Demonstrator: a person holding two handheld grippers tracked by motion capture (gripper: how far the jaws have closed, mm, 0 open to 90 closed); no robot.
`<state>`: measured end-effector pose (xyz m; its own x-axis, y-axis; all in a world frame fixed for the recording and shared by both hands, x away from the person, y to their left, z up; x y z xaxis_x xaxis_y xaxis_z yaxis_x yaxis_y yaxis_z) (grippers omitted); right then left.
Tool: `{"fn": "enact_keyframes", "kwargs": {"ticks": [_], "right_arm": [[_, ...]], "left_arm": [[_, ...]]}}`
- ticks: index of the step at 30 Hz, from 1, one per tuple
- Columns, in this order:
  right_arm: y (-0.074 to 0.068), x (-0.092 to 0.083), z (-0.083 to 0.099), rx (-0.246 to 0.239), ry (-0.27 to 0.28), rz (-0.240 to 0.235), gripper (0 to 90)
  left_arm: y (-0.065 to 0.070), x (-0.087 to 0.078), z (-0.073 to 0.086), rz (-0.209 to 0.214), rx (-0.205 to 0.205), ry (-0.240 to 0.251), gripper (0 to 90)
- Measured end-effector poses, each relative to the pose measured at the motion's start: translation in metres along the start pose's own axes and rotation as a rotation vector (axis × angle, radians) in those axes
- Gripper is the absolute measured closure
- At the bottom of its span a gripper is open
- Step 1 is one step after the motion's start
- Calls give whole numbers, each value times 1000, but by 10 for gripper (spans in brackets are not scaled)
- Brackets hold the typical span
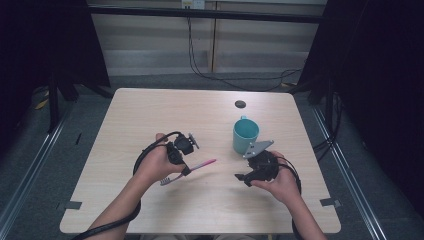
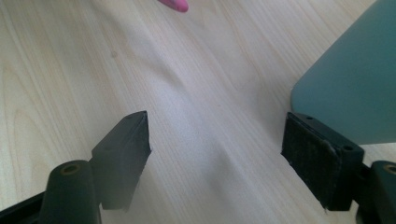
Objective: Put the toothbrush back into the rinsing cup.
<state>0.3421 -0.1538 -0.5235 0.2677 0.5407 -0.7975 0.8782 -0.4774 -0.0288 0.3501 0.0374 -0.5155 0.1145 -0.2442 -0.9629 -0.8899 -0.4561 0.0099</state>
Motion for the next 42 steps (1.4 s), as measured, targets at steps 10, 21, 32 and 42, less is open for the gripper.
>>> {"fn": "enact_keyframes", "kwargs": {"ticks": [10,21,32,42], "right_arm": [[-5,4,-8,-35,-19,-15,242],[-8,8,-13,-74,-42,-16,243],[-12,12,-21,-117,-43,-22,261],[-15,15,-23,-185,-67,-29,369]], "left_arm": [[12,2,-13,11,36,2,819],[20,6,-21,21,58,-4,819],[24,10,-24,30,68,-5,819],[28,7,-34,39,91,6,819]]}}
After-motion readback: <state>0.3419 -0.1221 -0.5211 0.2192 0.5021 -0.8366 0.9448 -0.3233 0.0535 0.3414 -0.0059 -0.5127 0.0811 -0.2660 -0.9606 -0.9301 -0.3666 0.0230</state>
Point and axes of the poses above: each handheld gripper's, and its own axes: x roughly forward along the jaws, z roughly out of its underside, y roughly to its right, the point moved 10 cm from there along x, roughly forward along the jaws, and after that the axes turned 10 degrees about -z, right-handed, at the moved point
